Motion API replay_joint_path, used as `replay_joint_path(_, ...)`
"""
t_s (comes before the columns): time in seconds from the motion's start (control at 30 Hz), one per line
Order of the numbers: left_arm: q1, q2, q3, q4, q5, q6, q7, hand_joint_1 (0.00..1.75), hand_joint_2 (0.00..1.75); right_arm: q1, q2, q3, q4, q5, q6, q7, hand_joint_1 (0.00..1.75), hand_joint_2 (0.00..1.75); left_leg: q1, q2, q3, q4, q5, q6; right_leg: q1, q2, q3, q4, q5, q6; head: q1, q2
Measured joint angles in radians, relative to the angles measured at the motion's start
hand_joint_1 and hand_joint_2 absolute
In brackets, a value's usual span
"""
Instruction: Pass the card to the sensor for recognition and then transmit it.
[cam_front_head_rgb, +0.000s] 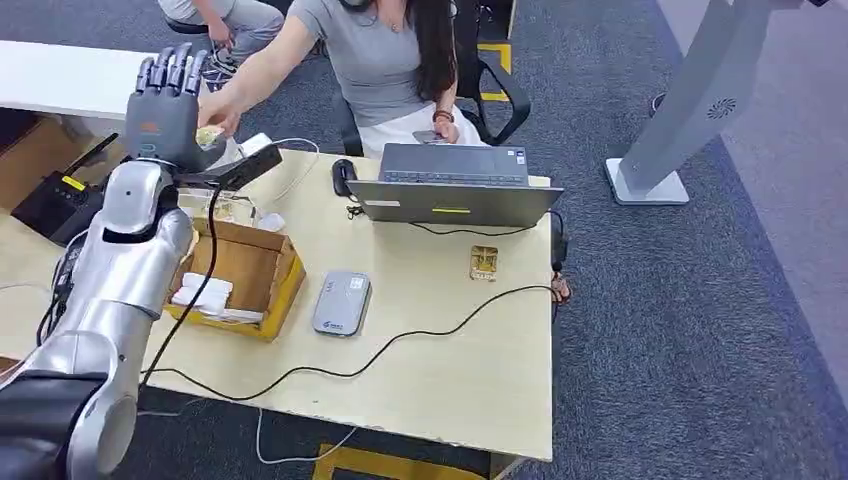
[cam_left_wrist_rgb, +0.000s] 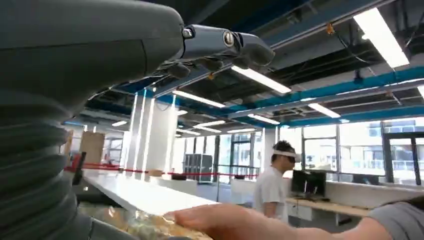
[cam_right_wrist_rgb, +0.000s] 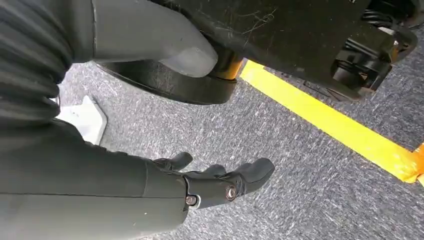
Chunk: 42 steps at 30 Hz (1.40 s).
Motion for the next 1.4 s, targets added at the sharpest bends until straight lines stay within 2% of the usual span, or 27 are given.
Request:
replay_joint_path(0.17,-0.016,-0.004,-0.013,0.042,0.004,0.006,-0.001,0.00,1.75,0.001,0.000,0.000,0.000,0.001,-0.001,-0.007,0.00,1.75,0.000,0.000,0.000,0.000,0.000,0.000,0.000,0.000,0.000,0.000,0.000,0.000,0.000,0.000)
replay_joint_path(0.2,-0.016,-0.004,-0.013,0.045,0.008,0.010,-0.002,1.75,1.75,0.001,0.000,0.000,0.000,0.001,-0.001,-0.008,0.00,1.75,0.000,0.000,0.000,0.000,0.000,0.000,0.000,0.000,0.000,0.000,0.000,0.000,0.000,0.000)
replay_joint_path(0.47,-0.013,-0.004,-0.013,0.071,0.038,0.016,-0.039,1.75,1.75,0.001,0.000,0.000,0.000,0.001,-0.001,-0.006,0.00,1.75,0.000,0.000,0.000,0.000,0.000,0.000,0.000,0.000,0.000,0.000,0.000,0.000,0.000,0.000)
replay_joint_path(1.17,0.004,-0.015,-0.013,0.076,0.075,0.019,-0.059,1.75,1.75,0.001,0.000,0.000,0.000,0.001,-0.001,-0.006,0.00,1.75,0.000,0.000,0.000,0.000,0.000,0.000,0.000,0.000,0.000,0.000,0.000,0.000,0.000,0.000)
replay_joint_path(1.4,0.122,-0.033,-0.013,0.016,0.130,0.032,-0.098,1.75,1.75,0.001,0.000,-0.001,0.000,-0.005,-0.002,-0.006,0.00,1.75,-0.001,0.000,-0.001,0.000,0.000,0.000,0.000,0.000,0.000,0.000,0.000,0.000,0.000,0.000)
